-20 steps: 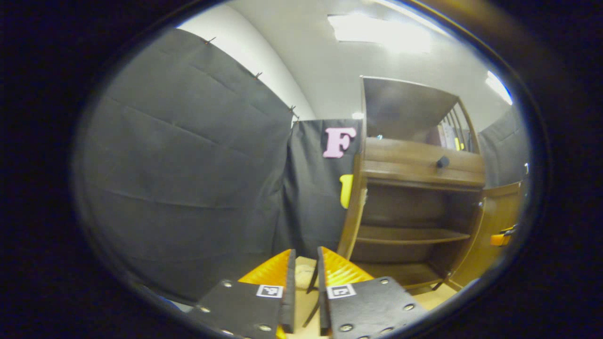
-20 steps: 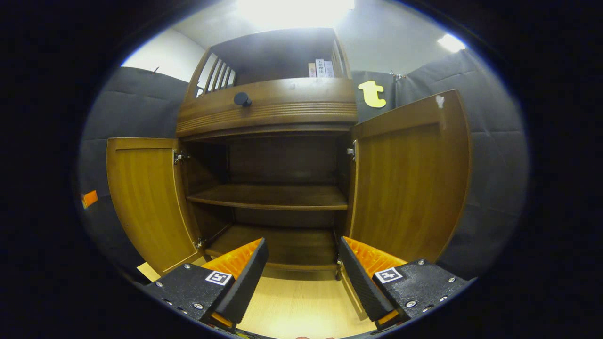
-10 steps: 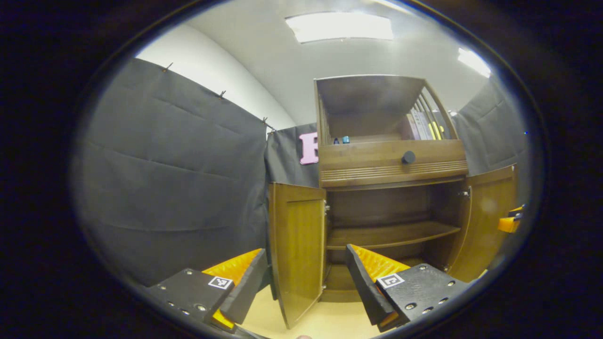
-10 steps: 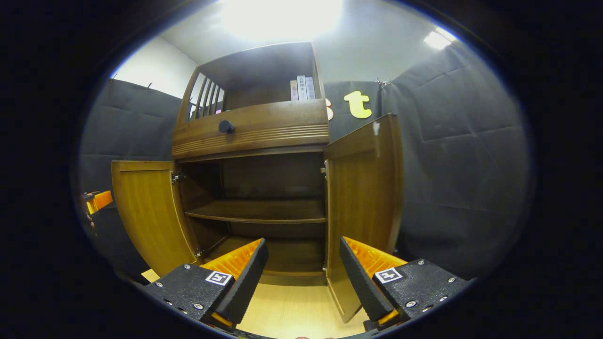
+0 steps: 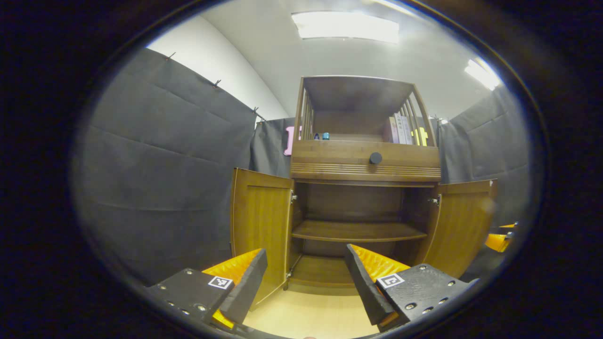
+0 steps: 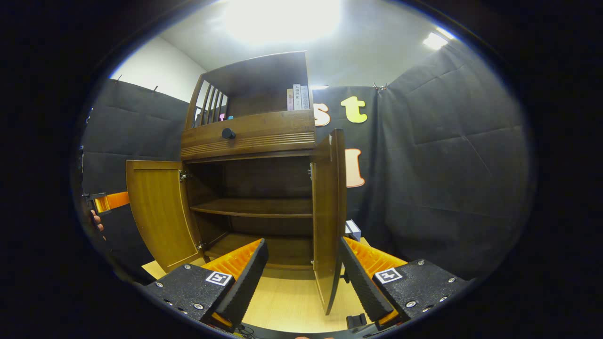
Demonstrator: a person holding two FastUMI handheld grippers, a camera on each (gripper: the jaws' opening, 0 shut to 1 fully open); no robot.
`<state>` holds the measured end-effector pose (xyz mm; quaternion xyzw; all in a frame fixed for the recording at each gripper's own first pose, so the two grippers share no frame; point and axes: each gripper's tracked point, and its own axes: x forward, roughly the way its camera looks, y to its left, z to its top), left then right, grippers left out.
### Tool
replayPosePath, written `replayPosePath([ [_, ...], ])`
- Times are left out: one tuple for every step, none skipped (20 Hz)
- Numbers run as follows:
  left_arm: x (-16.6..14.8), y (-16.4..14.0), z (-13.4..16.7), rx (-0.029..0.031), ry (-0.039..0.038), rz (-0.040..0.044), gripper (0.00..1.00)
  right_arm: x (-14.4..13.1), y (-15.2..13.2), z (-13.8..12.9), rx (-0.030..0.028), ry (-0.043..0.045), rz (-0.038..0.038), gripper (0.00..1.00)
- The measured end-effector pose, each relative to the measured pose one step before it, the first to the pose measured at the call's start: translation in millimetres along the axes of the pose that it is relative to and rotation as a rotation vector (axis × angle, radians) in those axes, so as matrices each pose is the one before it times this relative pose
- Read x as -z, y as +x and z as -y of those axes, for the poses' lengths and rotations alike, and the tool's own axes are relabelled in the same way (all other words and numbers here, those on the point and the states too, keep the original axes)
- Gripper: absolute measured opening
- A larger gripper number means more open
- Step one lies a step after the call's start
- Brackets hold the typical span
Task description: Open the right door of the double-door shoe cabinet with the right hand, and open the left door with the left hand.
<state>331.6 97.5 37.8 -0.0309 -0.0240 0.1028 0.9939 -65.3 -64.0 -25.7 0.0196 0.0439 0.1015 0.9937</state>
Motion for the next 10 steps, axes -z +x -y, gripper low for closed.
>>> replayPosePath([
  [0.05,-2.34,-0.06,0.00346,0.01125,-0.00092,1.0,2.23,-3.03,3.1,0.008,-0.00223,-0.00424,0.94],
  [-0.38,0.05,-0.83,-0.0001,0.00913,-0.0021,1.0,2.16,-2.32,3.5,0.00796,0.00432,-0.0048,0.91],
  [1.36,-1.21,-0.25,0.00136,0.00626,-0.00357,1.0,2.19,-0.78,2.28,0.00573,0.01076,-0.00444,0.91],
  [1.18,0.0,0.02,0.00164,0.00372,-0.00199,1.0,2.12,-0.56,0.72,0.0065,0.01288,-0.0033,0.94],
  [0.83,0.1,-0.7,-0.00132,0.00101,-0.00382,1.0,3.23,1.02,0.76,0.0068,0.0138,-0.00667,0.92],
  [0.3,-0.05,1.33,0.00162,-0.00066,-0.00223,1.0,2.39,1.27,-0.85,0.003,0.01272,-0.00691,0.92],
  [0.32,0.99,0.37,0.00304,-0.00085,-0.00351,1.0,2.61,2.67,-1.94,0.00228,0.01049,-0.00686,0.92],
  [0.8,1.26,-0.08,0.00225,0.00208,-0.00573,1.0,0.76,3.41,-3.54,0.0,0.00714,-0.00237,0.94],
  [1.14,1.36,-0.63,0.00326,0.00631,-0.0051,1.0,-0.7,2.45,-5.04,-0.00238,0.00199,0.00187,0.94],
  [0.91,3.44,-1.16,0.00526,0.00756,-0.00185,1.0,-1.3,2.43,-5.02,-0.0032,-0.00207,0.00417,0.94],
])
